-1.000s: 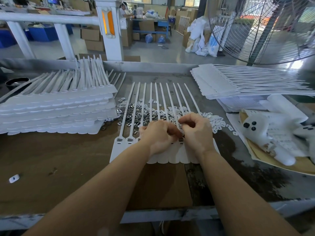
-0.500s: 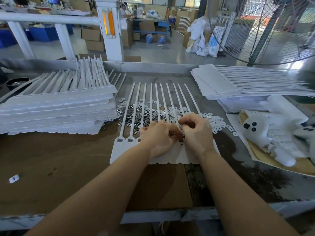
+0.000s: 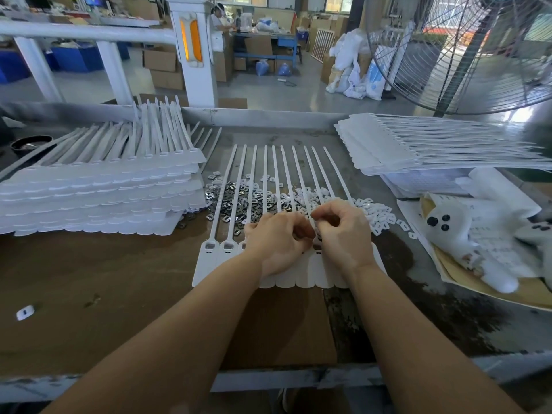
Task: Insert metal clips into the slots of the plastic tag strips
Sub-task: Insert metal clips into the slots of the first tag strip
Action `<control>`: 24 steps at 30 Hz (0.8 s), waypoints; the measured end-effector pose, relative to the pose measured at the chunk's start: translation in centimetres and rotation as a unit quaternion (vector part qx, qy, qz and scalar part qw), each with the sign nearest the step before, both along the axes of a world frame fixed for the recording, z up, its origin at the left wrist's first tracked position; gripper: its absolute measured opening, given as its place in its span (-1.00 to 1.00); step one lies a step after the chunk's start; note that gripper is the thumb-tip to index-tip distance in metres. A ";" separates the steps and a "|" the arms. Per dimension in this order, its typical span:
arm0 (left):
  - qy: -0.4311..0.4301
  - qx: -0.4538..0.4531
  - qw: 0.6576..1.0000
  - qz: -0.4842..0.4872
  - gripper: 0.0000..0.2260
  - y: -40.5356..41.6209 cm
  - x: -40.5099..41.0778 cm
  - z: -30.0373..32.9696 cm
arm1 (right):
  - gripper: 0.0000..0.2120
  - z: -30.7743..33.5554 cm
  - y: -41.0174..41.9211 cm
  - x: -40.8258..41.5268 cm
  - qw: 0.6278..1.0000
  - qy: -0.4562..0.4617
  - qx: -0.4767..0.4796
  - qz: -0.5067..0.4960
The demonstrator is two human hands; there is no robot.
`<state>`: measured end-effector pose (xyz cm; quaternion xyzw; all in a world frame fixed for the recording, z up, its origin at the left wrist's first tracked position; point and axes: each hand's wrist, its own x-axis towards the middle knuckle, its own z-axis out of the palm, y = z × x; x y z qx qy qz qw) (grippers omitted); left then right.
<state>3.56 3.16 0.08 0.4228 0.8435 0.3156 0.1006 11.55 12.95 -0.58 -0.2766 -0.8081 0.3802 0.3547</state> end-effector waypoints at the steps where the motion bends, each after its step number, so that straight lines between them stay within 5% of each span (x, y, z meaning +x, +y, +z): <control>1: -0.002 0.000 1.000 0.001 -0.90 0.0 0.0 0.1 | -0.76 0.0 0.0 0.0 1.000 -0.001 0.002 0.001; 13: -0.087 0.029 0.995 0.037 -0.86 0.4 -0.6 0.8 | -0.76 -0.3 0.1 -0.1 0.999 -0.023 0.025 0.011; 19: 0.063 0.003 0.990 0.129 -0.78 0.7 -3.5 0.7 | -0.79 -0.4 0.2 -0.2 0.998 -0.034 0.045 0.019; 24: 0.070 -0.049 0.989 0.125 -0.72 1.3 -4.7 0.6 | -0.79 -0.4 0.2 0.0 0.998 -0.033 0.045 0.020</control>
